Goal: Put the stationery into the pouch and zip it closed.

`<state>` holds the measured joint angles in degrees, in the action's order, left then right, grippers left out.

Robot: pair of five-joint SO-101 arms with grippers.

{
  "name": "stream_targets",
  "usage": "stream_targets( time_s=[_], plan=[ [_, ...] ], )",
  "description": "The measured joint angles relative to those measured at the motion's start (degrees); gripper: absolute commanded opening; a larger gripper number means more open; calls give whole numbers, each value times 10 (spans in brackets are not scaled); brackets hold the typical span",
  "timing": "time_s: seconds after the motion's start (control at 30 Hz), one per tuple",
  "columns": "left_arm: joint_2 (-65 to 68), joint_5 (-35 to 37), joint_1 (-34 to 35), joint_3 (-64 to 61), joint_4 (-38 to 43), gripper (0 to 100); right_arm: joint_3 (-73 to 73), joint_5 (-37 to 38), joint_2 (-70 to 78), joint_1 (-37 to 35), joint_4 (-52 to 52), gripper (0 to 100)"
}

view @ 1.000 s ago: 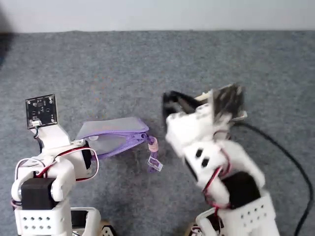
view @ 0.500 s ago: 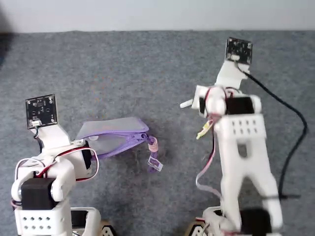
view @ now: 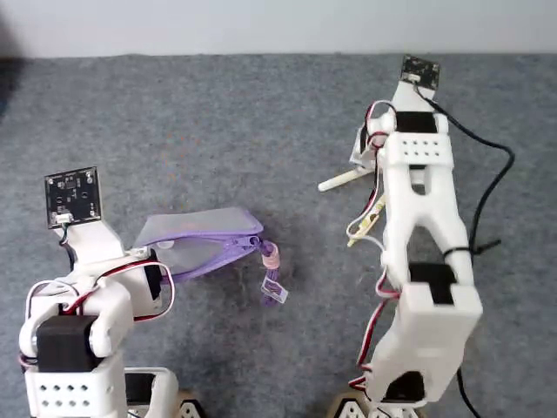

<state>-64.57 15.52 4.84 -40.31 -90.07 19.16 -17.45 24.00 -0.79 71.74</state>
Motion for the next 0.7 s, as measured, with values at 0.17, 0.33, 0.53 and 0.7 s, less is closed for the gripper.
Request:
stream_targets(
  time_s=[0.17, 0.33, 0.53, 0.7],
  plan=[
    [0, 0, 0, 0, 0, 13, 63, 0, 84, 11, 0, 152],
    [0, 0, 0, 0, 0, 13, 78, 0, 116, 25, 4, 154],
    [0, 0, 0, 0, 0, 13, 78, 0, 123, 31, 4, 154],
    [0, 0, 0, 0, 0, 13, 78, 0, 123, 49, 4, 154]
  ],
)
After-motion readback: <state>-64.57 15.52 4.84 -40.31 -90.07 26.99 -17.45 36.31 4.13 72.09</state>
